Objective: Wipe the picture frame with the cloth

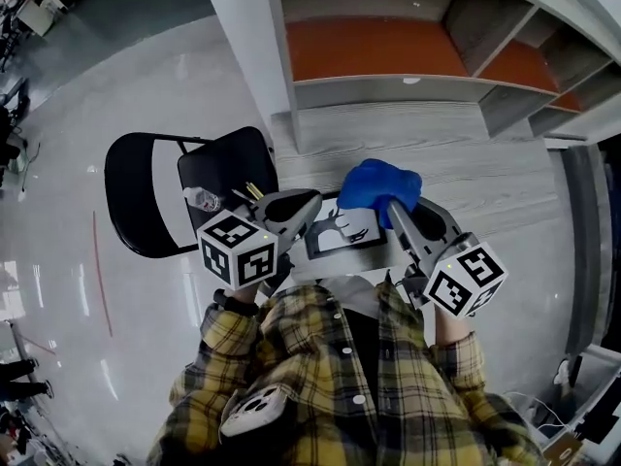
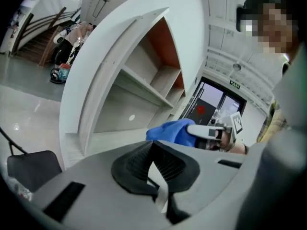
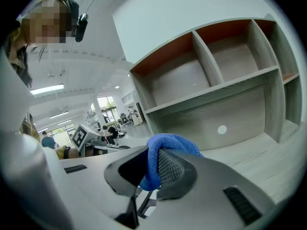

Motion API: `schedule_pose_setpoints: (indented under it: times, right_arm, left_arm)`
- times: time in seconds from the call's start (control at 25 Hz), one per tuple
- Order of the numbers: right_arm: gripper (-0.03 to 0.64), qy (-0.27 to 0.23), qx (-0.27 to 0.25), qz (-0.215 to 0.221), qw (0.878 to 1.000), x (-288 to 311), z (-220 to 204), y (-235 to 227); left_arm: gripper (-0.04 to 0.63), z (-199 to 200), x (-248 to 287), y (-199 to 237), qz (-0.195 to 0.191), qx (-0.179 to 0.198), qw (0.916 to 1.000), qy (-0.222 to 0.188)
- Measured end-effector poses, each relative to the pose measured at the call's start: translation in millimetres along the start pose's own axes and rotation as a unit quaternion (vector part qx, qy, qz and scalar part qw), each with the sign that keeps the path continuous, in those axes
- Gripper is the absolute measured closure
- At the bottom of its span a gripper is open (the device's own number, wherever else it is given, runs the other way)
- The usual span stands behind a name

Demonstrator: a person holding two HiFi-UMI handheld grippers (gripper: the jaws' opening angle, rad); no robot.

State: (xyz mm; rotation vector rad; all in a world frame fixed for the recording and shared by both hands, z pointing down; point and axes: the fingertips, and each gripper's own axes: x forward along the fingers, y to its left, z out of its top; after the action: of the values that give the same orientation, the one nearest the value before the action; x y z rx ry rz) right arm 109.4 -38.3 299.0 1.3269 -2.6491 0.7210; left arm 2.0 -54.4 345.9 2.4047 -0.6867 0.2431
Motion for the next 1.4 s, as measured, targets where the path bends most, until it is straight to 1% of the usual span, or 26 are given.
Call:
schedule_pose_setpoints:
  times: [0.08, 0.16, 0.24, 0.32, 0.64, 0.76, 0.88, 1.4]
  right_arm:
    - [0.569, -0.007, -0.003, 0.01, 1.0, 0.7, 5.7, 6.4]
    - [0.569, -0.016, -0.004, 0.02, 1.0, 0.1, 10.7, 12.2]
    - [0.569, -0.022, -0.003, 0.026, 0.999, -2.4, 14.4, 17.7]
    - [0.569, -0.025, -0.004, 0.03, 0.999, -3.2, 17.1, 22.2]
    - [0.569, -0.025, -0.016, 0.043, 0.999, 2.1, 22.3, 30.0]
    - [0.571, -0.022, -0.015, 0.044, 0.999, 4.0, 22.8, 30.7]
    - [0.571, -0.018, -0.01, 0.04, 0.999, 3.9, 18.7, 30.9]
    - [0.571, -0.016, -0.001, 0.028, 0.999, -0.9, 11.5, 31.1]
  left_arm:
    - [0.589, 14.4, -5.5, -15.6, -0.014, -0.004, 0.9995, -0.029]
    - [0.59, 23.9, -10.5, -26.1, -0.011, 0.012, 0.999, -0.042]
    - [0.591, 27.4, -14.8, -33.8, -0.003, 0.034, 0.9986, -0.04]
    - [0.591, 29.0, -17.4, -37.9, -0.004, 0.042, 0.9985, -0.035]
    - [0.591, 34.5, -26.1, -38.9, -0.015, 0.039, 0.9979, -0.049]
    - [0.591, 32.5, -24.9, -37.9, -0.019, 0.044, 0.998, -0.041]
    - [0.591, 29.4, -24.0, -37.4, -0.023, 0.042, 0.9983, -0.035]
    - [0.591, 28.4, -24.3, -39.3, -0.027, 0.044, 0.9981, -0.033]
